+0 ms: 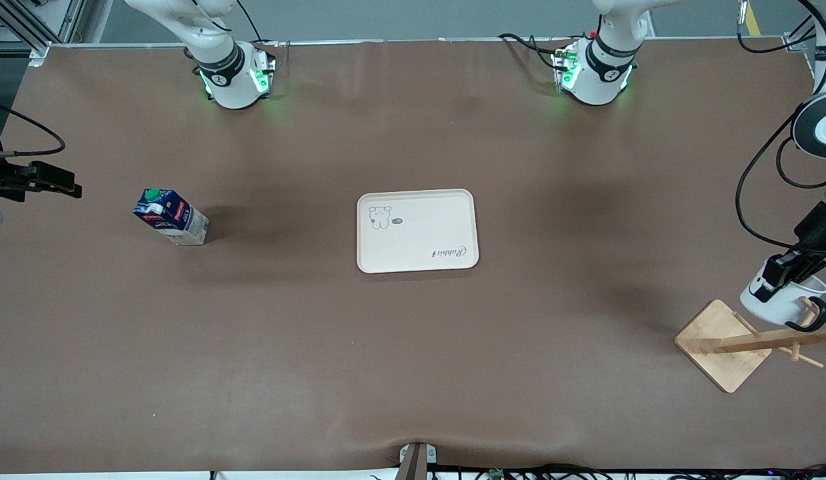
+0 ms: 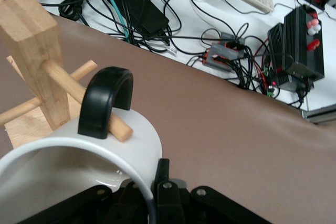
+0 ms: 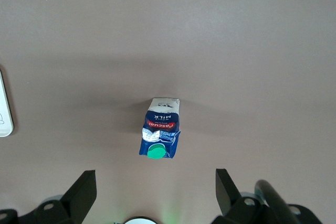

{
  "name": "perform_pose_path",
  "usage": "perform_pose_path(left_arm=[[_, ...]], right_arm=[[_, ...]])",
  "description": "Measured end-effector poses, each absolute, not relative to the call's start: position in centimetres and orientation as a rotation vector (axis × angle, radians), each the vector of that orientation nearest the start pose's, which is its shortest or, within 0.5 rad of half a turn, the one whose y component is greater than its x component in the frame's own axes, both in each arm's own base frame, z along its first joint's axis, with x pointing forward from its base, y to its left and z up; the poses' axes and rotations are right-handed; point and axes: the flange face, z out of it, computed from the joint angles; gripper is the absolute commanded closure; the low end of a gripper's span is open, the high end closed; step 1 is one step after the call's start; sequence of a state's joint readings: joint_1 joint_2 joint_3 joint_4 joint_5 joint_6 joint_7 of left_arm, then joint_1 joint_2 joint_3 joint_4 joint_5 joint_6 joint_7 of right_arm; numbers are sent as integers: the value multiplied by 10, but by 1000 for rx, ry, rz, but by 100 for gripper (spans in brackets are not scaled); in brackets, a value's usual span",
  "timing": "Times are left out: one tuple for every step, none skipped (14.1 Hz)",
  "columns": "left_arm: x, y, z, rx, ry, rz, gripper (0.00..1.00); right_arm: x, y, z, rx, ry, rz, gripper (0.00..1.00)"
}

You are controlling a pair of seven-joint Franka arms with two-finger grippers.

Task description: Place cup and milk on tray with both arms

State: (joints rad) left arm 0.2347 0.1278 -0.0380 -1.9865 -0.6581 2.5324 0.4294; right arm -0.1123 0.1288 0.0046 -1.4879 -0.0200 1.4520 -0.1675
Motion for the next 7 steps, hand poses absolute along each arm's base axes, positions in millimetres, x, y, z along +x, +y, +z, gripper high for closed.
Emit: perform_pose_path(left_arm=[[602, 122, 450, -3322, -365, -877, 100], [600, 112, 458, -3314, -359, -826, 100], [599, 98, 470, -3304, -376, -769, 100], [597, 84, 485, -3291, -396, -712, 100], [595, 68, 500, -3282, -414, -647, 100], [593, 54, 514, -3278, -427, -587, 100], [592, 42, 526, -3280, -434, -532, 100]], right_arm=[[576, -65, 577, -3123, -92, 275, 0], [578, -65, 572, -3120, -93, 293, 0], [580, -65, 565, -3115, -93, 317, 0], [582, -65, 558, -3111, -93, 341, 0], [584, -65, 552, -3107, -93, 359, 0], [586, -66, 547, -3105, -93, 370, 0], [587, -66, 543, -3102, -93, 381, 0]])
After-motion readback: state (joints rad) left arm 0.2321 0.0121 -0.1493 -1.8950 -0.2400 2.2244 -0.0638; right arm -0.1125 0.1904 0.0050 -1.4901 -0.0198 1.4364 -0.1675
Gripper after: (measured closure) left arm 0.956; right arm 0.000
